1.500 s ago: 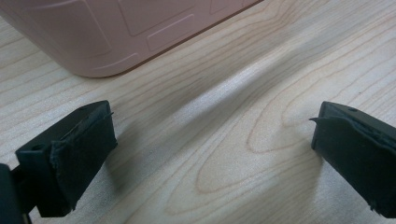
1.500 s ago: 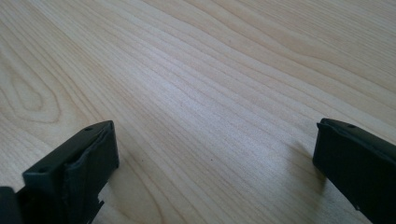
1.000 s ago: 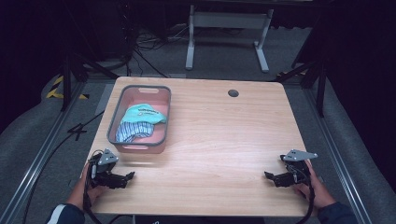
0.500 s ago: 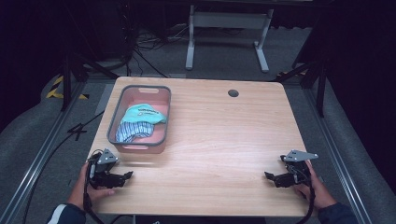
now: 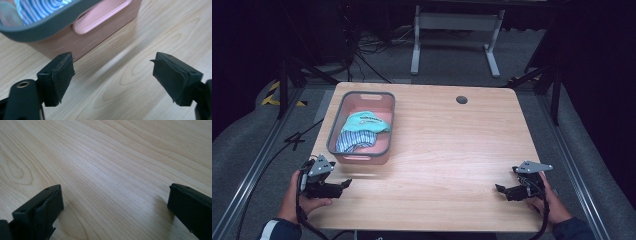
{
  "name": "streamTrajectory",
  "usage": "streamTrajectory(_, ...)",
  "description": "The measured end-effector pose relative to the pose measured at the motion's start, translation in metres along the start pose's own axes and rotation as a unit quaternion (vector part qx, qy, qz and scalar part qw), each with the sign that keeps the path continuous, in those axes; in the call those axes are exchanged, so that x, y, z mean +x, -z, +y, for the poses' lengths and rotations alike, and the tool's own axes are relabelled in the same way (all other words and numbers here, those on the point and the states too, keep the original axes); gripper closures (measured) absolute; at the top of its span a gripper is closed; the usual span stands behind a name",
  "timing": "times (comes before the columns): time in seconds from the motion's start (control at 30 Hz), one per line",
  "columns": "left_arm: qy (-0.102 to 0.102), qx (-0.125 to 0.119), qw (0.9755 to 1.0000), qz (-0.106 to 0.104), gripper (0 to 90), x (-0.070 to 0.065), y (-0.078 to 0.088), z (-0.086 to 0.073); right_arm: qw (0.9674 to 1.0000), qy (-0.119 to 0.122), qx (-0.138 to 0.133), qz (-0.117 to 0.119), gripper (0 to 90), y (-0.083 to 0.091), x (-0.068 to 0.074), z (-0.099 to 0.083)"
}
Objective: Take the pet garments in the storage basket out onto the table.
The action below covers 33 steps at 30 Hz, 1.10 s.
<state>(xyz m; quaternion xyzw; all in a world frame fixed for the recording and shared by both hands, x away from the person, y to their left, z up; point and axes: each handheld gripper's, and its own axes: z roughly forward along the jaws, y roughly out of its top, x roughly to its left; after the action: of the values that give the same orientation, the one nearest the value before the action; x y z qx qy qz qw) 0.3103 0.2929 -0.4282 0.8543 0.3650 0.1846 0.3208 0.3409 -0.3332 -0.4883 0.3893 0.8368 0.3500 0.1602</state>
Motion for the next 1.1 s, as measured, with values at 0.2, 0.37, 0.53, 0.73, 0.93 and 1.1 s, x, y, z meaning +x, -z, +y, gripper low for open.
streamTrajectory(0.2,-0.006,-0.017,0.9998,0.008,20.9,0.002,0.011,0.012,1.0000,0.000,0.000,0.000,0.7,0.000,0.000,0.000)
streamTrajectory(0.37,-0.021,-0.009,0.9995,0.021,20.8,0.002,0.017,0.026,1.0000,-0.001,0.000,-0.001,0.6,0.000,0.000,0.000)
streamTrajectory(0.53,-0.040,-0.016,0.9988,0.021,20.6,0.003,0.025,0.054,1.0000,-0.002,0.000,-0.001,0.7,0.000,0.000,0.000)
streamTrajectory(0.73,-0.050,-0.007,0.9985,0.022,20.3,0.008,0.021,0.082,1.0000,-0.001,0.000,-0.001,0.6,0.000,0.000,0.000)
streamTrajectory(0.93,-0.055,0.010,0.9982,0.019,19.5,0.016,0.011,0.100,1.0000,-0.002,0.000,-0.001,0.7,0.000,0.000,0.000)
streamTrajectory(1.1,-0.054,0.023,0.9982,0.014,18.4,0.021,0.002,0.108,1.0000,-0.002,0.000,-0.001,0.7,0.000,0.000,0.000)
